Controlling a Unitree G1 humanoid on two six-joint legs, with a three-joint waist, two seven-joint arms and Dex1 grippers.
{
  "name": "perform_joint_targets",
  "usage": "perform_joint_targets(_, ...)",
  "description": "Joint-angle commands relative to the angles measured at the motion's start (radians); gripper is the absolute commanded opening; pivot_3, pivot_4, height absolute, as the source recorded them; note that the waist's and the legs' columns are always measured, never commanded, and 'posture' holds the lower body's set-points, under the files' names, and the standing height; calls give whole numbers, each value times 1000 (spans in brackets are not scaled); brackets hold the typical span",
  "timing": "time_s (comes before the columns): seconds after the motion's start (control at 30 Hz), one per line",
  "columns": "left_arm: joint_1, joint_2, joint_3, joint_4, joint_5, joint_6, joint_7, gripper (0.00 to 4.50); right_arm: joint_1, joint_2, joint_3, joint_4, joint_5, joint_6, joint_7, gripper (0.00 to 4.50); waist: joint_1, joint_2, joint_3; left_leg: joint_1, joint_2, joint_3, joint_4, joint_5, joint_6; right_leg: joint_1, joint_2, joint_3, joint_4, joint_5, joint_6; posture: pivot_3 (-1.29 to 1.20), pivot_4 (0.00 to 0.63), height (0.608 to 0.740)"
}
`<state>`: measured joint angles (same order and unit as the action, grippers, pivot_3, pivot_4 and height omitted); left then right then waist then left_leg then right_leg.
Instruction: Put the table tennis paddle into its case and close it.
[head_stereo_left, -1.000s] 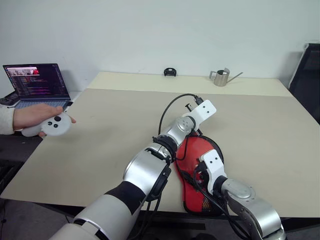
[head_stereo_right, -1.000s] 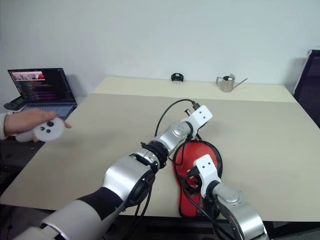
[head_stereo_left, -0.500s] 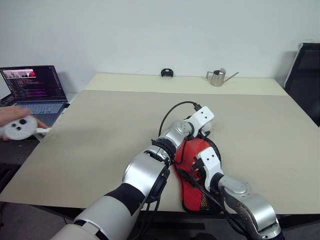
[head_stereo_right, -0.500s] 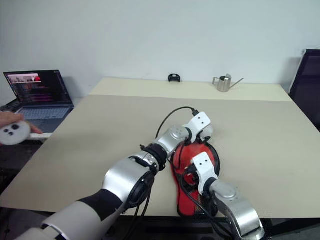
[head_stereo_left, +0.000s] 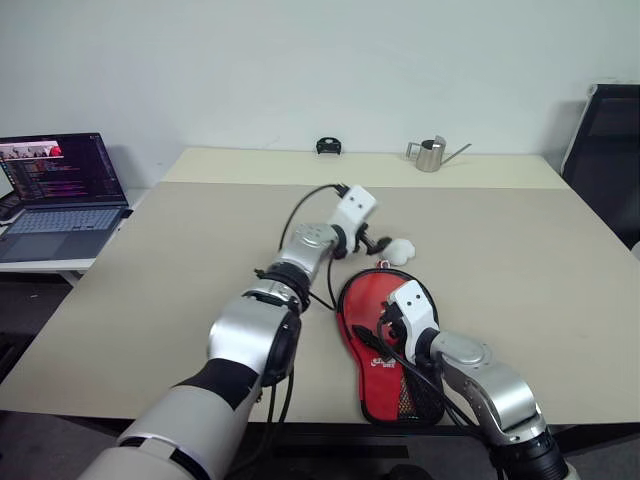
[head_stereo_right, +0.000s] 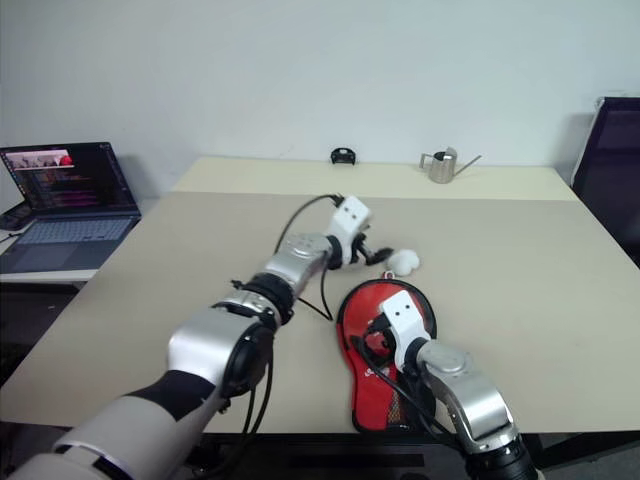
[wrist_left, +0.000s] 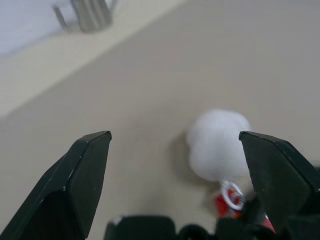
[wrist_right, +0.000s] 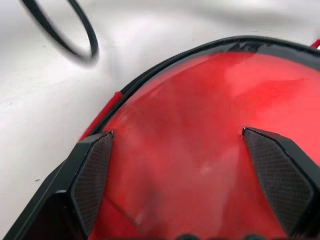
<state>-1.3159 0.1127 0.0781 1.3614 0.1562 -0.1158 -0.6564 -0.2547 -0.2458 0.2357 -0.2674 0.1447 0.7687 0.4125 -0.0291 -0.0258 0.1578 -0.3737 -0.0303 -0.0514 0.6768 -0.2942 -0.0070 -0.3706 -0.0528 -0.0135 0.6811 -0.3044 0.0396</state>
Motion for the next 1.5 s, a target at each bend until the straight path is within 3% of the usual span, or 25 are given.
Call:
perform_joint_targets(0.03, 5, 83, 31, -75, -62, -49, -129, 4471, 16, -43, -17, 174, -8, 15, 23, 4500, 0, 0, 0, 0, 0, 0, 0, 0, 0, 0, 0, 0, 0, 0, 0, 0, 150, 740)
perform_joint_targets(0.23, 133, 242, 23, -176, -109, -53, -299, 4471, 7, -88, -45, 194, 5, -12, 74, 4500, 1, 1, 0, 0, 0, 0, 0, 0, 0, 0, 0, 1, 0, 0, 0, 0, 150, 740)
perform_joint_targets(0.33, 255, 289, 23, -347, -183, 1, -462, 4471, 25, -146, -66, 128, 48, -3, 157, 4500, 12, 1, 0, -3, 0, -1, 0, 0, 0, -1, -1, 0, -1, 0, 0, 0, 150, 740)
perform_joint_targets(0.6, 486, 271, -47, -850, -308, 211, -549, 4471, 54, -280, -168, -42, 217, 42, 319, 4500, 30, 1, 0, -9, 0, -2, 1, 0, 0, -4, -2, 0, -4, 0, -1, 0, 150, 740)
perform_joint_targets(0.83, 580, 268, -145, -1090, -351, 320, -582, 4471, 42, -399, -372, -224, 425, 216, 357, 4500, 25, 8, 6, -9, 1, -1, 1, 0, 1, -5, -2, 2, -3, 0, -1, 0, 150, 740)
perform_joint_targets(1.1, 588, 231, -263, -1090, -349, 354, -602, 4471, 62, -584, -600, -235, 532, 294, 371, 4500, 29, 7, 7, -10, 1, -1, 0, 0, 1, -4, -2, 1, -5, -1, -2, 0, 150, 740)
perform_joint_targets(1.33, 583, 168, -345, -1009, -315, 316, -590, 4471, 9, -550, -627, -191, 540, 286, 277, 4500, 27, 7, 7, -10, 1, 0, 0, 0, 1, -4, -1, 1, -4, -1, -2, 0, 150, 740)
perform_joint_targets(1.5, 550, 118, -386, -825, -225, 206, -504, 4471, -14, -543, -609, -204, 575, 303, 251, 4500, 29, 7, 8, -10, 1, -1, 1, 0, 1, -4, -1, 1, -4, -1, -2, 0, 150, 740)
